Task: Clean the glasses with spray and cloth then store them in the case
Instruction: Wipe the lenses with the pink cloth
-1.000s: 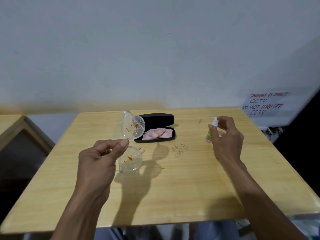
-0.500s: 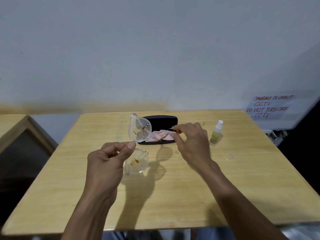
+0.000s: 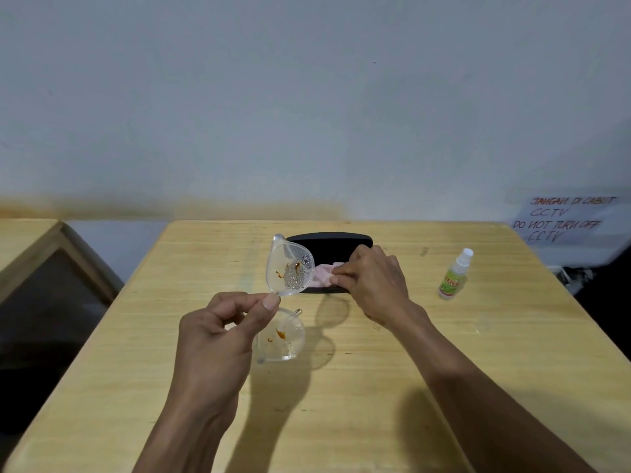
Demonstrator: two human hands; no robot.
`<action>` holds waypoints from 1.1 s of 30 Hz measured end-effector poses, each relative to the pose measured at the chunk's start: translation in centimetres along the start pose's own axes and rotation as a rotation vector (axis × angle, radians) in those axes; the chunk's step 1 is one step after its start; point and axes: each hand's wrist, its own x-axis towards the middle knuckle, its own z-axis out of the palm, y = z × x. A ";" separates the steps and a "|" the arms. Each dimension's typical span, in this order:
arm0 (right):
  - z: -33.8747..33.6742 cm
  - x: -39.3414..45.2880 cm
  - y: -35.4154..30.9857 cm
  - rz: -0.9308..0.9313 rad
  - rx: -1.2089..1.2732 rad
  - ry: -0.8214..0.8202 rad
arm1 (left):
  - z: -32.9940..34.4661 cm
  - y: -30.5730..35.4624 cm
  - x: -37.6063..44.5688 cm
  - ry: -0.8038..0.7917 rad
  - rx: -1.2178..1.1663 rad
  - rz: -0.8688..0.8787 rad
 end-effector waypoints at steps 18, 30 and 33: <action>-11.2 -1.2 -4.9 0.122 0.688 0.121 | 1.9 0.3 -0.7 0.040 0.015 0.017; -11.7 -7.1 -8.2 -0.049 0.698 0.124 | 4.0 1.2 -1.9 0.081 0.004 0.024; -10.1 -7.6 -7.2 -0.083 0.640 0.124 | 4.1 1.5 -2.3 0.064 0.008 0.021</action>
